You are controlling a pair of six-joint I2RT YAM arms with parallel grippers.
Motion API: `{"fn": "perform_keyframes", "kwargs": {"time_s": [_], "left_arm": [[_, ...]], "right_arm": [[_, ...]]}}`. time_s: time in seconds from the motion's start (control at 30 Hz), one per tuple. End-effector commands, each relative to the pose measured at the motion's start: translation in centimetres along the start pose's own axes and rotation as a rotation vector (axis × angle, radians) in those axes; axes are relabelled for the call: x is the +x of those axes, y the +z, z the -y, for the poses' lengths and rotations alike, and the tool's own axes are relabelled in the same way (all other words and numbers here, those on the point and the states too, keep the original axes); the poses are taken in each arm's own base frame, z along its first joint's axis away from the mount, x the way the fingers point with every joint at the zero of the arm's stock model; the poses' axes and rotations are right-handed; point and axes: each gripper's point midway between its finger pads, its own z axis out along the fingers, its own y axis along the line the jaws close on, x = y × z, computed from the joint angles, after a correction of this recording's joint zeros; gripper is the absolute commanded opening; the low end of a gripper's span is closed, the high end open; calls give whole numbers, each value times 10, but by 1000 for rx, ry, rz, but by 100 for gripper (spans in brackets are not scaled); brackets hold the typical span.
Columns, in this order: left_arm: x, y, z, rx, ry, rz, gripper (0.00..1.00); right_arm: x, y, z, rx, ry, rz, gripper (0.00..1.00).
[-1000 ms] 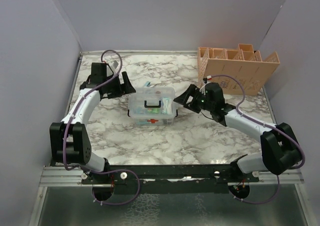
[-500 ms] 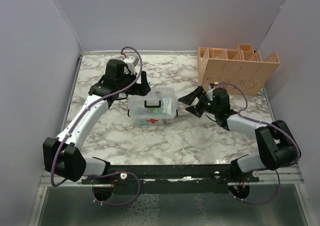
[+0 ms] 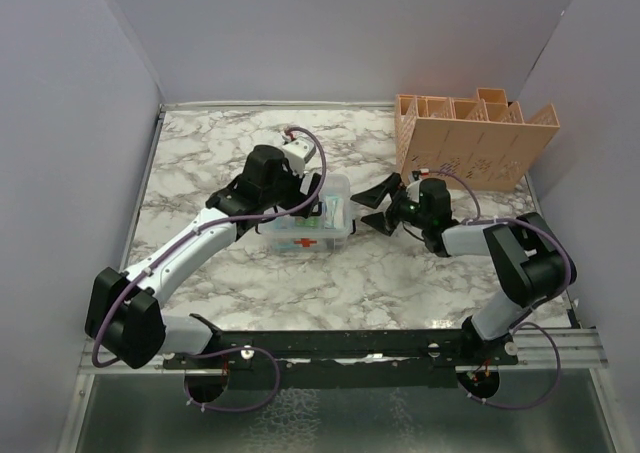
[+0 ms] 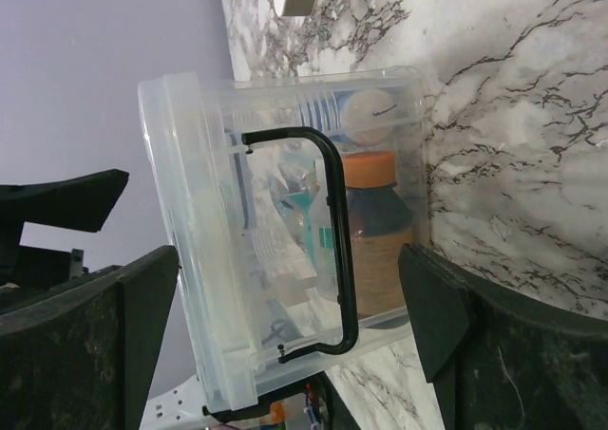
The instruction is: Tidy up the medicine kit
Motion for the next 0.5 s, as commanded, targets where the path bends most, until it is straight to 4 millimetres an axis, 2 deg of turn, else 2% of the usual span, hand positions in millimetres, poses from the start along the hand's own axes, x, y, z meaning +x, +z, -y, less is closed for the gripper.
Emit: {"fn": "perform_keyframes", "kwargs": {"time_s": [0.0, 0.47], "left_arm": [[-15, -2, 7, 29, 118, 107, 94], [14, 13, 2, 13, 193, -11, 94]], "right_arm": [[-3, 8, -17, -111, -37, -32, 100], [10, 17, -22, -249, 8, -141, 100]]}}
